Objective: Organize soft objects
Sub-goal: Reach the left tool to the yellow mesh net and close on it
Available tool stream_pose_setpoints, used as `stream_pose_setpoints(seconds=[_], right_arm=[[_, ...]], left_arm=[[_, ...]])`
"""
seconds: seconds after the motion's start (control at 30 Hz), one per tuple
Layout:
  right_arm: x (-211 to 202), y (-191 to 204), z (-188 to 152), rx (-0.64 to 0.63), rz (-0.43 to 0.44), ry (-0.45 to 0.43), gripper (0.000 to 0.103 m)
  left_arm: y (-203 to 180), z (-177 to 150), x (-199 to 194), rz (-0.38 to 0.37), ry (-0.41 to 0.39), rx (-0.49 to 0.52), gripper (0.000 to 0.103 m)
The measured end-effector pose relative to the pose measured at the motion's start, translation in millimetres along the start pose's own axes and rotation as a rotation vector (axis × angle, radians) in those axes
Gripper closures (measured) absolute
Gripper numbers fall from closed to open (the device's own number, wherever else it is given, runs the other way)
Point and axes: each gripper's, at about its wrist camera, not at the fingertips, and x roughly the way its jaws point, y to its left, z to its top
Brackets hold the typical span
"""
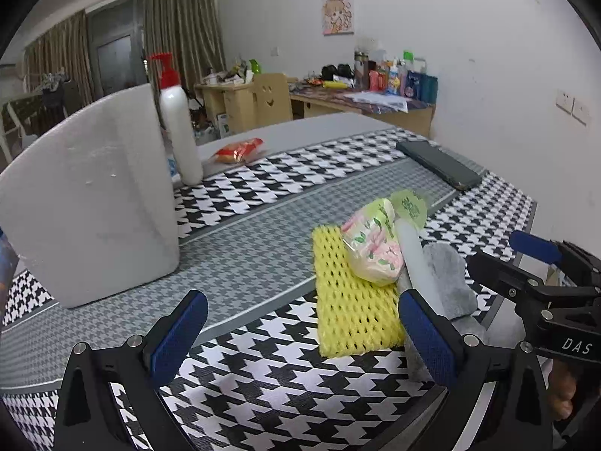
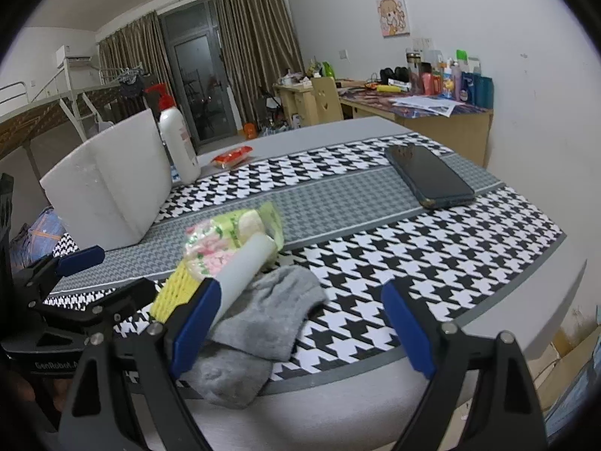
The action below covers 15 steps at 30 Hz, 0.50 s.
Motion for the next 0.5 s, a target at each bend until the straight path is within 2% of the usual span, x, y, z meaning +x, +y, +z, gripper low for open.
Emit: stream_pose_setpoints(seconds=[0.1,0.27,0.43,0.5], right_arm=[[3.1,-1.7,-0.3,0.001,0.003,0.016,0.012],[6.0,-0.4,-0.7,-0.009,0.001,0.028,0.012],[8.8,-4.5,-1.4,0.002,0.000,0.041,0.012],[8.7,-5.9,-1.5,0.007,-0.001,0.042,0.012]], left_arm=[[-1.6,-0.9,6.5,-0.005,0.021,0.010,0.003],[-1.6,-4.3,22.3,-0.003,0.094,0.011,0.014],[-3.9,-5.9,26.0,-0.053,0.120,0.005,0.019],[-7.8,-6.2,29.3,-0.067,0.138,0.016,0.024]])
